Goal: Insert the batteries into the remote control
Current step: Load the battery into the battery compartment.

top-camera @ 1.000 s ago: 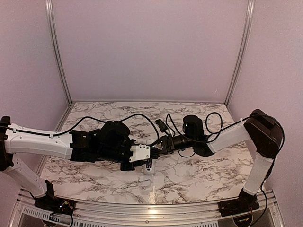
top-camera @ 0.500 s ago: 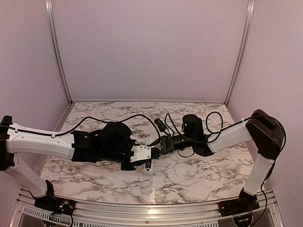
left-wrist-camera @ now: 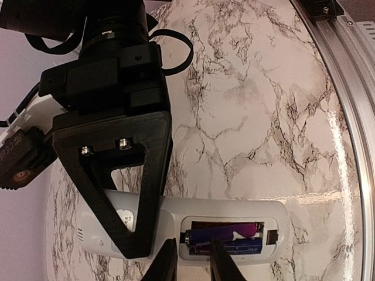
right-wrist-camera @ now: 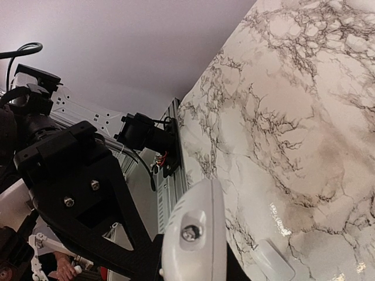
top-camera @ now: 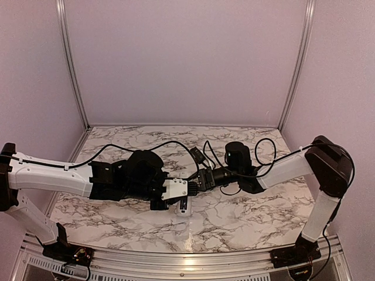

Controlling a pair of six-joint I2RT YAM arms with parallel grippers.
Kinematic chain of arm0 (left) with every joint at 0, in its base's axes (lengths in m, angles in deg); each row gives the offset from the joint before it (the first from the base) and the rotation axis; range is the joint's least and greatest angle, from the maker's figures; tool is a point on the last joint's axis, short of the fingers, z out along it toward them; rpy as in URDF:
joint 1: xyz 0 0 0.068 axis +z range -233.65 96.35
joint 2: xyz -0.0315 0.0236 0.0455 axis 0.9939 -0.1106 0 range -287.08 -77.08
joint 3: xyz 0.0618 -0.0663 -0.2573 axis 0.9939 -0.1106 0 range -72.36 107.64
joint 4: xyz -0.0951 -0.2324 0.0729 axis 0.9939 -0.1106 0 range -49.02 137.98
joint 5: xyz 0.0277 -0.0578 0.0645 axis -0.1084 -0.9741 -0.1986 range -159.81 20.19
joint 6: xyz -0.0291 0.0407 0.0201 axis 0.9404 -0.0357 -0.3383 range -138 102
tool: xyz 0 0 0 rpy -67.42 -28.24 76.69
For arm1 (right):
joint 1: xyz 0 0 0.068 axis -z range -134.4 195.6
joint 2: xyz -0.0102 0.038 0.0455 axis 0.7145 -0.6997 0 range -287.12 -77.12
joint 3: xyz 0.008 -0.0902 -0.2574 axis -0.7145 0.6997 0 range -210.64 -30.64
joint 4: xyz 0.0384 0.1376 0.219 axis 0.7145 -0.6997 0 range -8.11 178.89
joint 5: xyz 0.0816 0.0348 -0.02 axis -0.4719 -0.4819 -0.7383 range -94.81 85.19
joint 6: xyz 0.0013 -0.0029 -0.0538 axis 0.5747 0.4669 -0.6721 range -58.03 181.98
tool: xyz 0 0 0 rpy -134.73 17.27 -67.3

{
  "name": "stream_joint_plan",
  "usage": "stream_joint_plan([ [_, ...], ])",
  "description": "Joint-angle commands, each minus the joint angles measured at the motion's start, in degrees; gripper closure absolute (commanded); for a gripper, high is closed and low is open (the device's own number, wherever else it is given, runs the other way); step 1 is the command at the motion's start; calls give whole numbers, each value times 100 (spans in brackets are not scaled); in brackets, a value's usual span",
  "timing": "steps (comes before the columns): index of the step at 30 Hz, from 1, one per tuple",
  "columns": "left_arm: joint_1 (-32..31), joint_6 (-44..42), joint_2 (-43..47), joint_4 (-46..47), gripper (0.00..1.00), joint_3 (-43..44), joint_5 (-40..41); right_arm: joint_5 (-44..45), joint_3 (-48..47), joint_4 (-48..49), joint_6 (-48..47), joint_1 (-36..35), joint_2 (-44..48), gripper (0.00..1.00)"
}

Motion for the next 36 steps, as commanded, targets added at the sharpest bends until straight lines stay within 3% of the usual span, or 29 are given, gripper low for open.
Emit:
stream_joint_plan([
  [1,-32,-36,-122,-138,80,134,51,-62,-243,-52,-108,-90,229,100],
  [16,-64,-71,-307,-456,85,250,-10,-31,-334,-348,-318,-92,272,100],
  [36,-310,-145,-847,-1046,89,587,493,-11,-433,-570,-406,-92,324,100],
])
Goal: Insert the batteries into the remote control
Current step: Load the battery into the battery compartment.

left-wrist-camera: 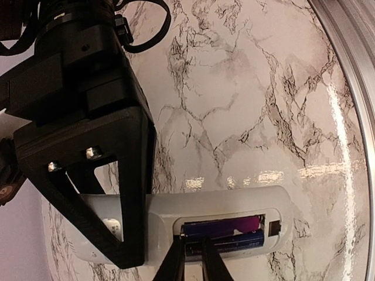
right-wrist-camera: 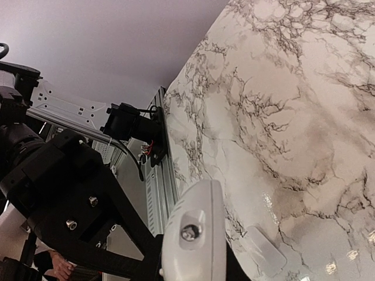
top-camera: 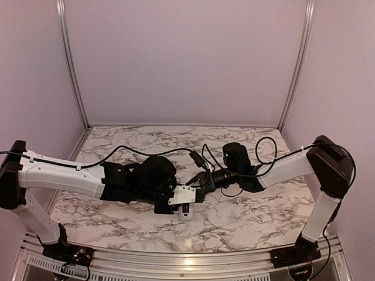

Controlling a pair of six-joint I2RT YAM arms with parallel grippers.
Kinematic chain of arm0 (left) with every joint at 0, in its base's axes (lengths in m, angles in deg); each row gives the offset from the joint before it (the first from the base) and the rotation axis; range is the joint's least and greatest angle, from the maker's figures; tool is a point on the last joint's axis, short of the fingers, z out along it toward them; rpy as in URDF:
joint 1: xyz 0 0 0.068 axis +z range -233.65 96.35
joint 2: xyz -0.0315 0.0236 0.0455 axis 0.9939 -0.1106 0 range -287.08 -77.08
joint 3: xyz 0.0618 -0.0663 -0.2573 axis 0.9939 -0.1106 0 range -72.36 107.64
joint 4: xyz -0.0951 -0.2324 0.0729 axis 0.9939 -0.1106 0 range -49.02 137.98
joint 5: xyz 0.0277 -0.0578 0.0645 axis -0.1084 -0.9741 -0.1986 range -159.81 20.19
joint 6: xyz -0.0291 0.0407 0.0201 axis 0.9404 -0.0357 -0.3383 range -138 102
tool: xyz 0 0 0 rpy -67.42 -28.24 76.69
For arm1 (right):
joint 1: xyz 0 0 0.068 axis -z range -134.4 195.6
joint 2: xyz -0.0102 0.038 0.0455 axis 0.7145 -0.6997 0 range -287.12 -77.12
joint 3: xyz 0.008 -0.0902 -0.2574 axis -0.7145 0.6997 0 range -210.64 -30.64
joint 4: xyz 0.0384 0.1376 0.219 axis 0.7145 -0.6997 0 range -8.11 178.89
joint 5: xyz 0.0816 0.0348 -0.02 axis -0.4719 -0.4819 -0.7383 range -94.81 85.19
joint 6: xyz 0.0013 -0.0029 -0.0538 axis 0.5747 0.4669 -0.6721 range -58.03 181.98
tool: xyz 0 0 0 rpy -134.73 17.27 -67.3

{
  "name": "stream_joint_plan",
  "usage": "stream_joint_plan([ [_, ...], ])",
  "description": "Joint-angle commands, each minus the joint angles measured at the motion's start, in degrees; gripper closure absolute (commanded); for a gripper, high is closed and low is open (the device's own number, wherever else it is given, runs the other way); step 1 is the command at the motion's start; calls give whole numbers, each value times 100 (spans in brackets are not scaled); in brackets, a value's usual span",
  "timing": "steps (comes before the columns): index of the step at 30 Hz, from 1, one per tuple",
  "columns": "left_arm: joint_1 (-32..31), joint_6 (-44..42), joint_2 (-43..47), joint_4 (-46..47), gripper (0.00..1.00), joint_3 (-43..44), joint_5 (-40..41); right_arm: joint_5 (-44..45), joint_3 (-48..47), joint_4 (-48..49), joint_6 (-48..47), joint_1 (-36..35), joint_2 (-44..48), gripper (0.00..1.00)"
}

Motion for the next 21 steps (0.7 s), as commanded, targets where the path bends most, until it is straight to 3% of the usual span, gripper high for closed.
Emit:
stream_joint_plan([
  [1,-117,-74,-317,-482,89,118,126,-80,-347,228,17,-75,267,100],
  [21,-300,-40,-824,-747,91,293,297,-121,-516,268,92,-74,344,100],
])
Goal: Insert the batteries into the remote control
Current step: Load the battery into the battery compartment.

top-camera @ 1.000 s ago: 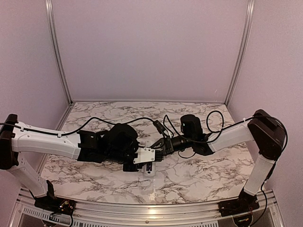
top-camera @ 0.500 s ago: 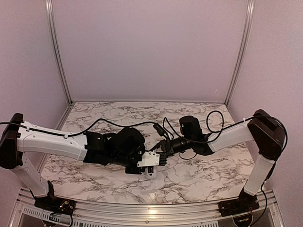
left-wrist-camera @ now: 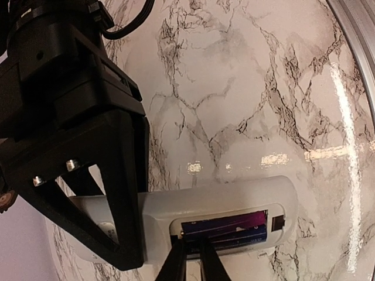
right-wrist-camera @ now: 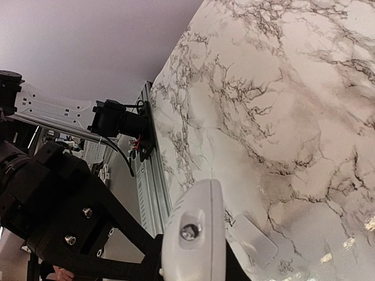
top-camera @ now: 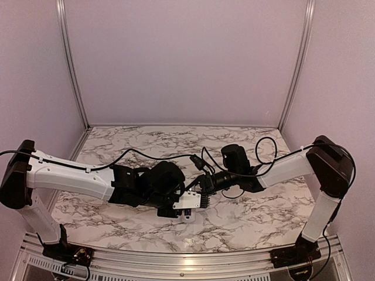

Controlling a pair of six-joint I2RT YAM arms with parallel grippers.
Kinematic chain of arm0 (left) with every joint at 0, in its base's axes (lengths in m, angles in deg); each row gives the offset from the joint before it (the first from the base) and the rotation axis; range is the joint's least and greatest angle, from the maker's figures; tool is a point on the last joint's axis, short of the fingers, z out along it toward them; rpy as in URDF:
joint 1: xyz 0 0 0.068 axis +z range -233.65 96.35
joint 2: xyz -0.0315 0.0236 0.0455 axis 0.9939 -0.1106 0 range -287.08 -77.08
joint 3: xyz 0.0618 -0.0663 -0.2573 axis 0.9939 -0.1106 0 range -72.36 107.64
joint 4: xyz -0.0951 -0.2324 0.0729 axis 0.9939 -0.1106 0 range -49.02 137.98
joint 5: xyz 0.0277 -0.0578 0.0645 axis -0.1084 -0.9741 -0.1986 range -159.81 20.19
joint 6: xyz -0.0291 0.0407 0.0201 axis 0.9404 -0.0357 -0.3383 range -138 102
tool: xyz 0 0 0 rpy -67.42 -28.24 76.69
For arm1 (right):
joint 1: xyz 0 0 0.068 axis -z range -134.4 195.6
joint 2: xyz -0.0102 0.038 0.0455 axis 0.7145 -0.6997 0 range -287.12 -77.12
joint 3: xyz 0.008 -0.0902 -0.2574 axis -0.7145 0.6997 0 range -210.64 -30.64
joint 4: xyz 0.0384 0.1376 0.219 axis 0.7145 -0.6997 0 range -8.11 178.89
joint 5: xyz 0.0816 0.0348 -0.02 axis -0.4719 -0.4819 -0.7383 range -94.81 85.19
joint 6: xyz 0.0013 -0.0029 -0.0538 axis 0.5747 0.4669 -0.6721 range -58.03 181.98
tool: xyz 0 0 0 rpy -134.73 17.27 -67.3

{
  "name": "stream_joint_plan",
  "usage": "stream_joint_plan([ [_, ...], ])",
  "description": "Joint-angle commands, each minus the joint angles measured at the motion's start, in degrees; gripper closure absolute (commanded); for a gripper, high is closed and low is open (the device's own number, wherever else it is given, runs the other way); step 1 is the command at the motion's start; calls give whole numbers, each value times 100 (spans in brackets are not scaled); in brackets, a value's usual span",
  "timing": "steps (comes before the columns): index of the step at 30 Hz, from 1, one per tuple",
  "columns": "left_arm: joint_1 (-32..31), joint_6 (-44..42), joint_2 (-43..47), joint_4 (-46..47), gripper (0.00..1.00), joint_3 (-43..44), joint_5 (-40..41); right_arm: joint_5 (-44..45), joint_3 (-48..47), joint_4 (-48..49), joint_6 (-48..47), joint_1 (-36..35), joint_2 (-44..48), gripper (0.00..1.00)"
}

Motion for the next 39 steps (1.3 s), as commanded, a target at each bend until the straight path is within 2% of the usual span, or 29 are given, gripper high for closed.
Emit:
stream_joint_plan([
  [1,-106,31,-428,-471,91,29,-67,-264,-510,753,214,-73,349,100],
  [20,-292,309,-1170,-751,91,590,864,-360,-491,1255,815,-72,197,100],
  [27,-206,509,-850,-726,84,458,955,-295,-391,995,526,-54,225,100],
  [39,-29,735,-243,-557,81,257,1240,-221,-76,971,382,48,156,100],
])
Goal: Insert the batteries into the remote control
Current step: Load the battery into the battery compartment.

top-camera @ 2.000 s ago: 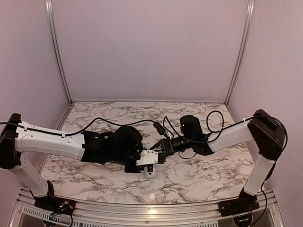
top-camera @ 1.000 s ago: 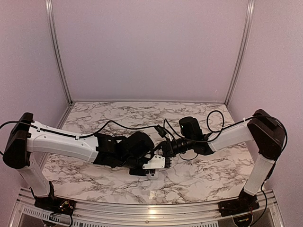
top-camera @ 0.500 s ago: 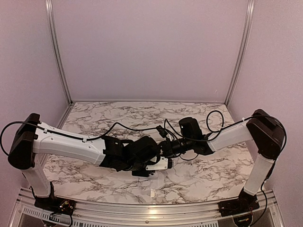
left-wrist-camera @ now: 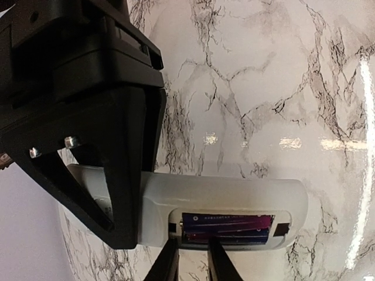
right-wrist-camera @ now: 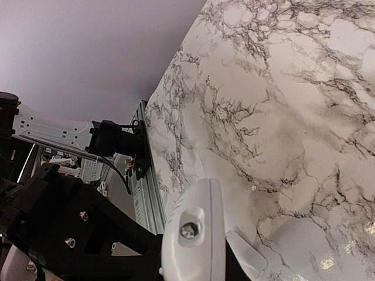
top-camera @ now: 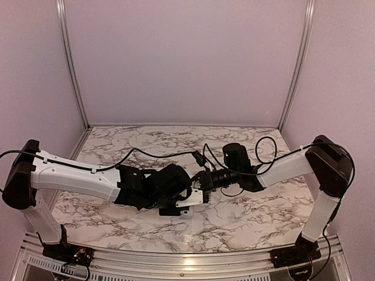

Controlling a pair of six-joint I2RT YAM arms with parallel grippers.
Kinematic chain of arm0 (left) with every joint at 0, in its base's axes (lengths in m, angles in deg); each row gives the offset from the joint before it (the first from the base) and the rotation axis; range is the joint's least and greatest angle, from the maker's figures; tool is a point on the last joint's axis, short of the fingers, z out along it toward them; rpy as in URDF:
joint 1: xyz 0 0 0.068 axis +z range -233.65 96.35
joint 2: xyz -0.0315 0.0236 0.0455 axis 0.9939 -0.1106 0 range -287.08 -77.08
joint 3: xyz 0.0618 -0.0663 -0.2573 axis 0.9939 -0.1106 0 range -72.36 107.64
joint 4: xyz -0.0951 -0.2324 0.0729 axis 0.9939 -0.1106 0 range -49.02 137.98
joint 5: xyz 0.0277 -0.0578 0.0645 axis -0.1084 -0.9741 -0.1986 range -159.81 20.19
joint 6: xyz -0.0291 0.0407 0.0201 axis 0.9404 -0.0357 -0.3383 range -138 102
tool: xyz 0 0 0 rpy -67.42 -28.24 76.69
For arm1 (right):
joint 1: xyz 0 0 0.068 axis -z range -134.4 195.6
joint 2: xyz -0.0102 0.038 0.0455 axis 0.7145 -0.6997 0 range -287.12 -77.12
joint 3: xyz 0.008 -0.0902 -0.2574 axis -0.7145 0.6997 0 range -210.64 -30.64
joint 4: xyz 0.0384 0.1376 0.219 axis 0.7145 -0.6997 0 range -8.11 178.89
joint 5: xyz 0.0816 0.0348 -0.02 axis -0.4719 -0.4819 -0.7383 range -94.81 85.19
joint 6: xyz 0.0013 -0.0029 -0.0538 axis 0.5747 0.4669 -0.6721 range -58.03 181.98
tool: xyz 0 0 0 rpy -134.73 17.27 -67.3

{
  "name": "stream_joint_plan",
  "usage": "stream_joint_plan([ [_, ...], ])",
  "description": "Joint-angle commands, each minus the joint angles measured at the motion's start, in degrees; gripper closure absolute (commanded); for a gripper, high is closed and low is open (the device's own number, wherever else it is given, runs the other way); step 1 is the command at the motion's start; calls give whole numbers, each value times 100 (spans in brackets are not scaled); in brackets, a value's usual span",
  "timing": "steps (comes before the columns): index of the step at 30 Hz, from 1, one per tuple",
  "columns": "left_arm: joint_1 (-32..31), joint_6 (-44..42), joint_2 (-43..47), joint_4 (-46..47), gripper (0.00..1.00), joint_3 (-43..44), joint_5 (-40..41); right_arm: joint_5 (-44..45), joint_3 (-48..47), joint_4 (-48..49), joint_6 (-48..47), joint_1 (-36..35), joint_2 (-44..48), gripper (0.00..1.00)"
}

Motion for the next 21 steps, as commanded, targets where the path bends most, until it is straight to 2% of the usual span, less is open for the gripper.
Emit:
stream_joint_plan([
  [1,125,156,101,7,80,-177,64,-539,-63,662,95,-16,198,100],
  [9,182,129,728,373,76,-465,-239,-528,-38,639,26,39,113,100],
  [16,255,-25,1351,947,73,-983,-1201,-538,-112,557,-32,38,91,100],
  [21,299,-145,1452,1318,73,-1137,-1797,-525,-173,512,-47,-16,102,100],
])
